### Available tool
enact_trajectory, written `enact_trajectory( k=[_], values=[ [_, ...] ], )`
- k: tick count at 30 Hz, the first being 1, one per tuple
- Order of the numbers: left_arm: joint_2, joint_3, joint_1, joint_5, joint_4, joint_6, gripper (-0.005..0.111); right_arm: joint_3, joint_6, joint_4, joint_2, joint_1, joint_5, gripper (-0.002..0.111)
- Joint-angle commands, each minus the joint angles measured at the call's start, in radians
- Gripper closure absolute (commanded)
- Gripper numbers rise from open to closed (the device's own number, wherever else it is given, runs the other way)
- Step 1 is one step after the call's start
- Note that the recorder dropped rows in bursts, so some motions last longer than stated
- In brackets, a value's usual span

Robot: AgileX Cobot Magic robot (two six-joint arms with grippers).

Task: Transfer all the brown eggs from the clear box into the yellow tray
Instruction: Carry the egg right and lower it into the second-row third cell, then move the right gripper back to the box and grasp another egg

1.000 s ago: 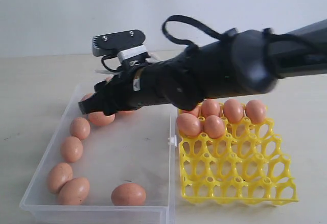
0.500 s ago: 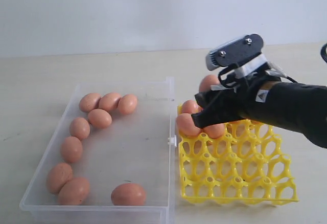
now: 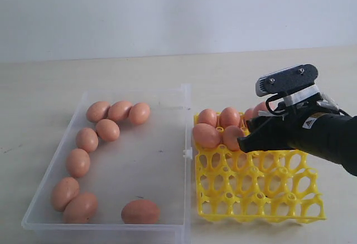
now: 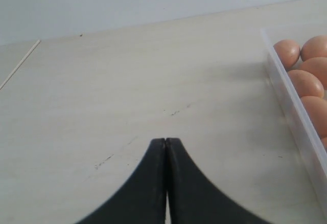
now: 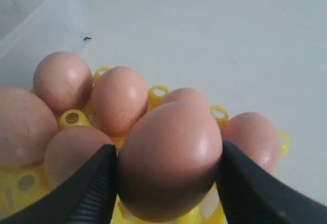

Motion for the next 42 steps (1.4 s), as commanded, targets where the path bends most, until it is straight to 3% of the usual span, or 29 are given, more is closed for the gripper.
enact_trajectory(
  k=[1,5,8,11,15,17,23,28,33,36,38,42],
  values=[
    [-0.006,-0.004,-0.006,-0.009,-0.002,-0.005,0.107,0.001,-0.024,0.016,0.031,-0.004,-0.021,0.108],
    [-0.006,-0.004,-0.006,-0.009,-0.002,-0.005,0.107,0.001,-0.024,0.016,0.048,-0.004,-0.028,0.108],
    [-0.006,-0.004,-0.006,-0.009,-0.002,-0.005,0.107,0.001,-0.024,0.014,0.048,-0.004,-0.028,0.100],
    [-0.006,-0.004,-0.006,-0.009,-0.002,-0.005,0.107,0.001,-0.031,0.014,0.048,-0.004,-0.024,0.082],
    [-0.006,-0.004,-0.006,-0.009,-0.002,-0.005,0.107,0.001,-0.031,0.014,0.048,-0.004,-0.024,0.048],
    [-0.006,-0.004,-0.006,-0.009,-0.002,-0.005,0.107,0.001,-0.031,0.014,0.049,-0.004,-0.026,0.039],
    [-0.006,-0.004,-0.006,-0.009,-0.002,-0.005,0.107,-0.010,-0.075,0.018,-0.070,-0.002,0.017,0.041],
    [-0.006,-0.004,-0.006,-0.009,-0.002,-0.005,0.107,-0.196,0.024,-0.088,-0.222,0.016,0.387,0.056],
    [-0.006,-0.004,-0.006,-0.009,-0.002,-0.005,0.107,-0.416,0.298,-0.312,-0.174,0.135,0.688,0.065],
    [-0.006,-0.004,-0.006,-0.009,-0.002,-0.005,0.107,-0.502,0.331,-0.325,-0.094,0.236,0.759,0.073],
    [-0.006,-0.004,-0.006,-0.009,-0.002,-0.005,0.107,-0.549,0.329,-0.320,-0.035,0.289,0.776,0.070],
    [-0.006,-0.004,-0.006,-0.009,-0.002,-0.005,0.107,-0.665,0.319,-0.270,0.107,0.386,0.799,0.049]
  ],
)
